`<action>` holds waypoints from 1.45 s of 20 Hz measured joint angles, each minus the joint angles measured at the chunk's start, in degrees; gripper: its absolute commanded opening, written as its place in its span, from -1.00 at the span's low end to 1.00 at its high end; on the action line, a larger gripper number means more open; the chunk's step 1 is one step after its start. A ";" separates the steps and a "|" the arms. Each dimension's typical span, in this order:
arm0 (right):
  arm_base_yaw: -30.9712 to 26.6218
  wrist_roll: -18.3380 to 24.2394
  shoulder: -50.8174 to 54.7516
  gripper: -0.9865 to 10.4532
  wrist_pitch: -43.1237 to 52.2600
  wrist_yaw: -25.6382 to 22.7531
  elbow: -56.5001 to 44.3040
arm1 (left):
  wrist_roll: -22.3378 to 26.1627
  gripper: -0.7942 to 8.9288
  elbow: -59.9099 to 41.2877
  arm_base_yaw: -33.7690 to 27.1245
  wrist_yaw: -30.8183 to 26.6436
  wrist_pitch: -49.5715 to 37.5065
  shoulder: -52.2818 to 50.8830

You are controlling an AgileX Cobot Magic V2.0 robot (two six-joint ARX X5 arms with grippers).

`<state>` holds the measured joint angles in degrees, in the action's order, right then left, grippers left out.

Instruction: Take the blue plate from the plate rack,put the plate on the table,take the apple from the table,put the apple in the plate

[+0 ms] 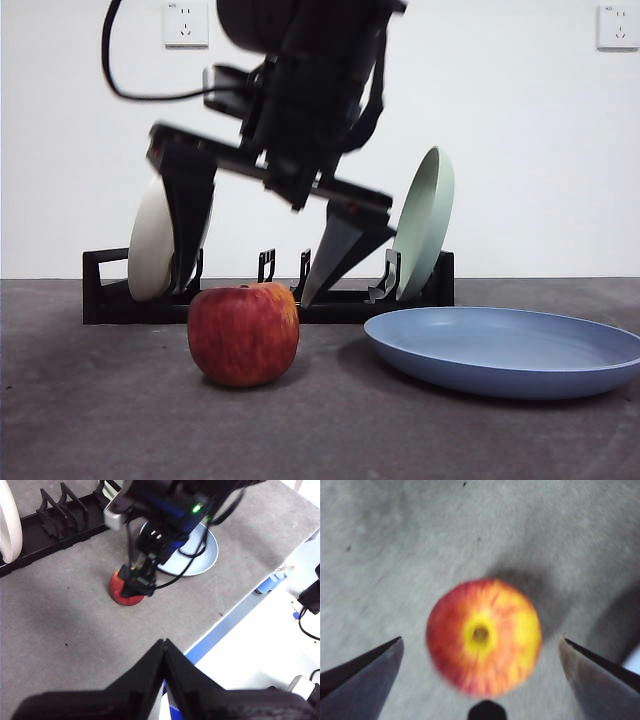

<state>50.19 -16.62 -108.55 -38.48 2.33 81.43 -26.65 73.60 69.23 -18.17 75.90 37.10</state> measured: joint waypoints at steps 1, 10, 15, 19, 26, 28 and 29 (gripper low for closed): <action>-0.02 0.07 -1.03 0.74 0.74 0.00 0.13 | -0.02 -0.85 0.00 -0.02 -0.70 0.00 0.00; 0.26 0.13 -4.83 -0.34 2.03 0.26 0.26 | -0.02 -0.85 0.00 -0.02 -1.18 0.00 0.00; 0.33 0.20 -4.83 -0.85 0.52 0.24 0.31 | -0.02 -0.85 0.00 -0.02 -1.18 0.00 0.00; 0.44 1.01 -4.11 -0.85 -3.34 -1.20 1.27 | 0.00 -0.85 0.00 0.00 -1.18 0.00 0.00; 0.44 5.55 5.99 -0.85 -11.43 -13.55 1.49 | 0.00 -0.85 0.00 -0.02 -1.18 0.00 0.00; -0.04 6.27 8.22 -0.85 -11.19 -15.89 0.37 | -0.02 -0.85 0.00 -0.02 -1.18 0.00 0.00; -0.74 6.58 9.77 -0.85 -10.82 -16.02 -0.96 | -0.02 -0.85 0.00 -0.02 -1.18 0.00 0.00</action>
<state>49.45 -10.04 -98.78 -49.30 -13.69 80.47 -26.68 73.60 69.21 -19.35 75.90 37.10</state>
